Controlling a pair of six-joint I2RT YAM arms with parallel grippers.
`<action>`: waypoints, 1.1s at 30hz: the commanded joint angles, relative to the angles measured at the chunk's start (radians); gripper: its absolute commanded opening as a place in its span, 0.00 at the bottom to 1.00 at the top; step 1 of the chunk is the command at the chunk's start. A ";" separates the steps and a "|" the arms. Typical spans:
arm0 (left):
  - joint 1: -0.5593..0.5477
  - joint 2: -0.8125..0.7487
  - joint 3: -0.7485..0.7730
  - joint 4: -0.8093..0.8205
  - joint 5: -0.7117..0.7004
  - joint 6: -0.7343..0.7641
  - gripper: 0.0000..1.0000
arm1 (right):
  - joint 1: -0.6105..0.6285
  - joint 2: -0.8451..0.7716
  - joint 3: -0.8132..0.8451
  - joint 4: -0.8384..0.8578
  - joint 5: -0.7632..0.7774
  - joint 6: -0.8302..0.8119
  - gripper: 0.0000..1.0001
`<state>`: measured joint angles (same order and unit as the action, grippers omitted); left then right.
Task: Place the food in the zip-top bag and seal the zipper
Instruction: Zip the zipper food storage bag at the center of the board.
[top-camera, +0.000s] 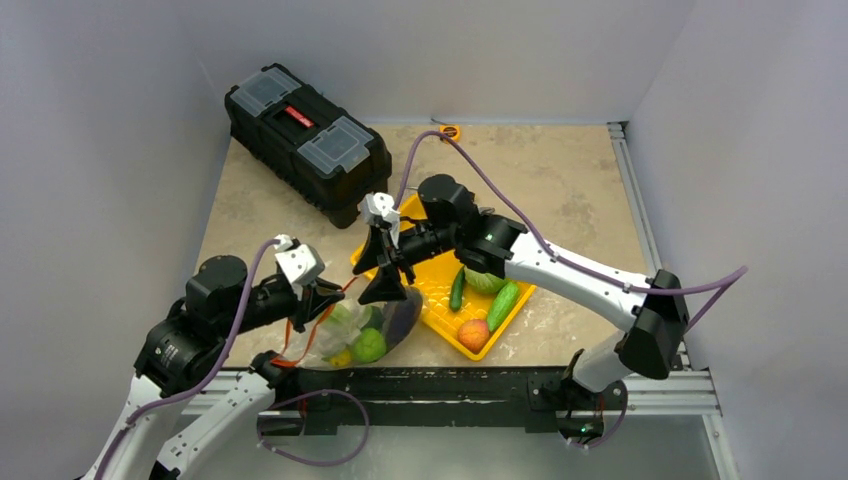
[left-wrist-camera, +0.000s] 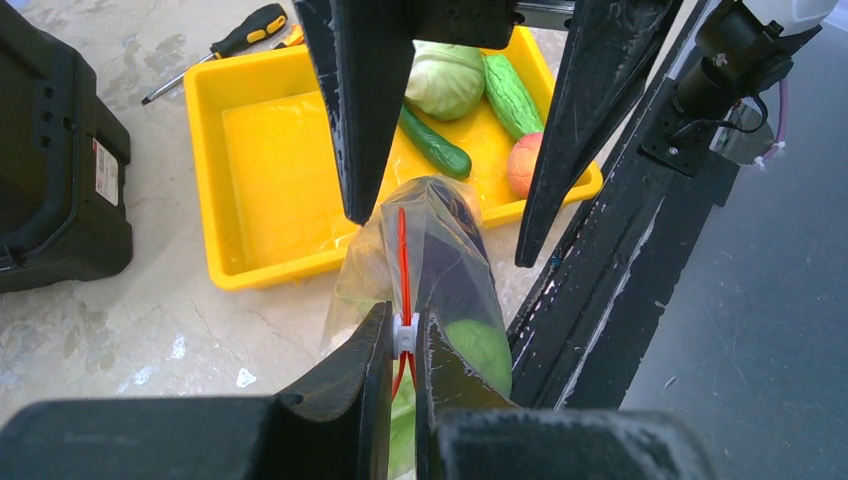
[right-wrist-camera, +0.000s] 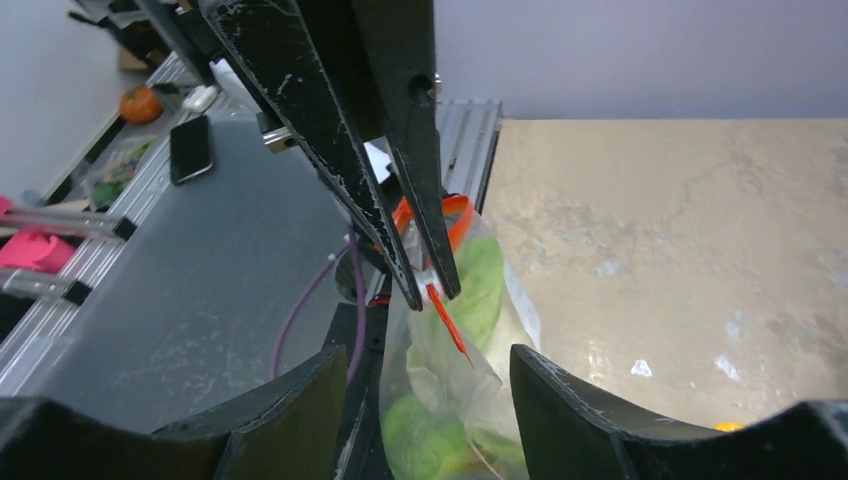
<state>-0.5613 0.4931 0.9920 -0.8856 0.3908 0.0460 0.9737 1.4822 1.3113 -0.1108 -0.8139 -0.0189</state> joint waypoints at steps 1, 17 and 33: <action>0.001 0.010 0.020 0.039 0.027 0.008 0.00 | -0.001 0.048 0.123 -0.134 -0.166 -0.156 0.61; 0.002 0.030 0.023 0.047 0.039 0.006 0.00 | 0.015 0.123 0.231 -0.267 -0.157 -0.247 0.28; 0.001 0.030 0.023 0.048 0.037 -0.001 0.00 | 0.039 0.111 0.195 -0.168 0.061 -0.148 0.00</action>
<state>-0.5613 0.5175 0.9920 -0.8810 0.4252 0.0452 1.0023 1.6188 1.5105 -0.3737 -0.8726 -0.2470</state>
